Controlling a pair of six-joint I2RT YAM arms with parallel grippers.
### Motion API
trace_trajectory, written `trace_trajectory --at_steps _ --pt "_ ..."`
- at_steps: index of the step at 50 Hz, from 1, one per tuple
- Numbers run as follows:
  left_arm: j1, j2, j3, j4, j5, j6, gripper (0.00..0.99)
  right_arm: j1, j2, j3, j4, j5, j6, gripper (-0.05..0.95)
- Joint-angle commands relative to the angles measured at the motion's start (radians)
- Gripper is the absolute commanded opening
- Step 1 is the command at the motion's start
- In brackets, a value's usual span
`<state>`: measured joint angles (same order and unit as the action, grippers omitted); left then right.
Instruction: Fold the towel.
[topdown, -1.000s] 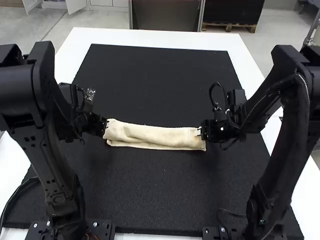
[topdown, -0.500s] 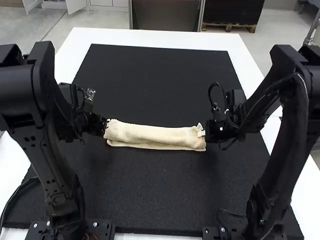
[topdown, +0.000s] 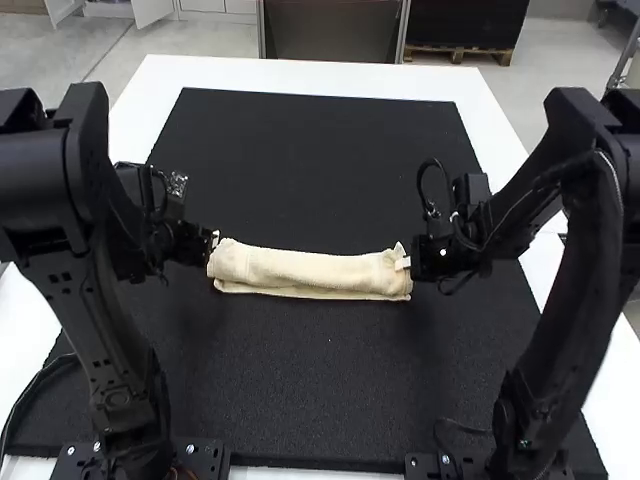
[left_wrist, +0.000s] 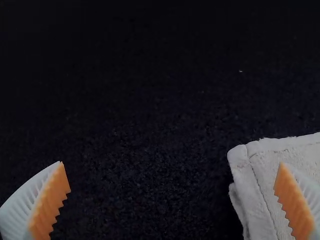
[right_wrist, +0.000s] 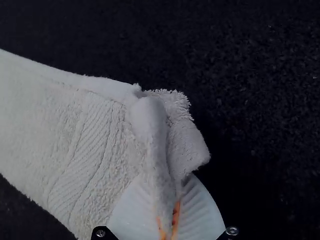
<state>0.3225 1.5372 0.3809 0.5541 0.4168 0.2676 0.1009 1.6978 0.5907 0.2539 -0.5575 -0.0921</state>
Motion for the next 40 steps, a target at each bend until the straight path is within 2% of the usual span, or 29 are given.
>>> trace_trajectory --at_steps 1,17,27,40 --pt "0.026 -0.017 0.012 0.009 0.014 -0.024 0.961 0.000 -0.067 0.035 -0.012 -0.032 0.026 -0.02" --pt "0.033 -0.015 0.013 0.017 0.014 -0.024 0.961 0.016 -0.130 0.075 -0.087 -0.053 0.035 -0.02" --pt "0.079 -0.014 0.013 0.035 0.014 -0.039 0.961 0.066 -0.144 0.104 -0.096 -0.079 0.071 -0.02" --pt "0.127 -0.014 0.015 0.040 0.019 -0.034 0.961 0.191 -0.141 0.143 -0.076 -0.085 0.141 -0.02"
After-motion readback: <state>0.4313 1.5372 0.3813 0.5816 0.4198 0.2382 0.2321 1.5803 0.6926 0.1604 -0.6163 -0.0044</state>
